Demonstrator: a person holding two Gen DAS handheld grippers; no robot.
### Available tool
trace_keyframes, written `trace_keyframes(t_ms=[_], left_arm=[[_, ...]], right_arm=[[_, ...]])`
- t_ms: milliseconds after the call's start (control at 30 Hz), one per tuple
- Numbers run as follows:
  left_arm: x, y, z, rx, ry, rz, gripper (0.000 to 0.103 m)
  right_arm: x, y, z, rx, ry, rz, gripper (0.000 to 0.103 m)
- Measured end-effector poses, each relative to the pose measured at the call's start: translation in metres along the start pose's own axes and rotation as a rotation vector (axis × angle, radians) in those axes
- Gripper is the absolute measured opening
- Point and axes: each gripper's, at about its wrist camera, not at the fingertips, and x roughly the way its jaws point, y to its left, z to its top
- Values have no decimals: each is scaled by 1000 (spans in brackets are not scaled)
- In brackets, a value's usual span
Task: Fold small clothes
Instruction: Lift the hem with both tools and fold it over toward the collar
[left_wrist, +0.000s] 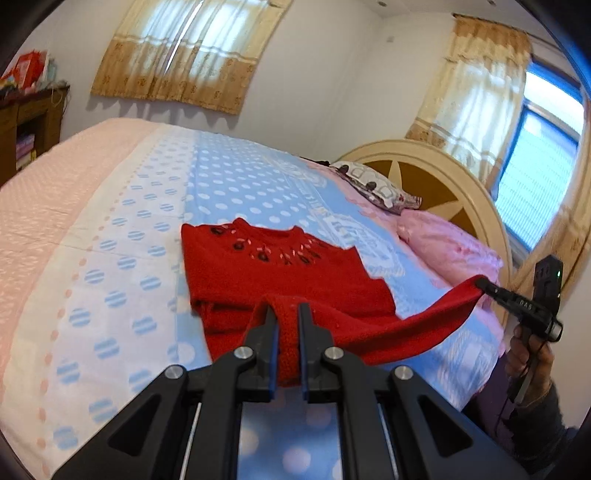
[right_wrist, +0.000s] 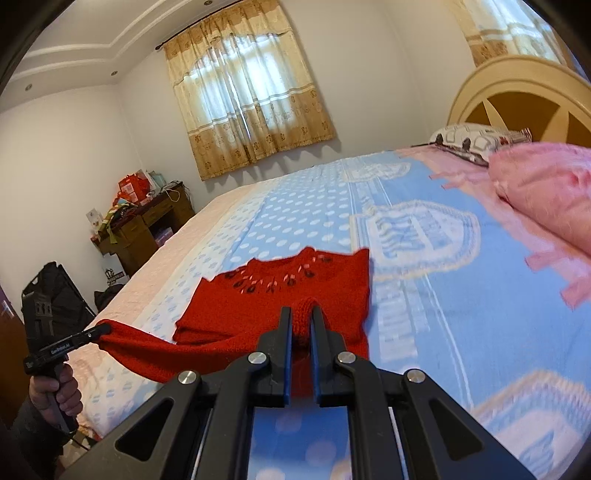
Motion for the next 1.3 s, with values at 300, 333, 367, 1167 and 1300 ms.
trace_keyframes(t_ms=[300, 333, 367, 1167, 1300], left_arm=[[36, 24, 44, -50, -16, 12, 9], [42, 27, 48, -53, -11, 17, 9], [47, 30, 51, -58, -6, 19, 9], [175, 82, 87, -137, 138, 128, 8], [192, 88, 85, -141, 163, 152, 8]], right_arm=[[58, 7, 61, -41, 1, -53, 7], [65, 7, 64, -39, 6, -59, 7], [72, 6, 67, -38, 11, -62, 7], [235, -44, 102, 0, 171, -222, 7], [259, -55, 99, 15, 214, -253, 7]])
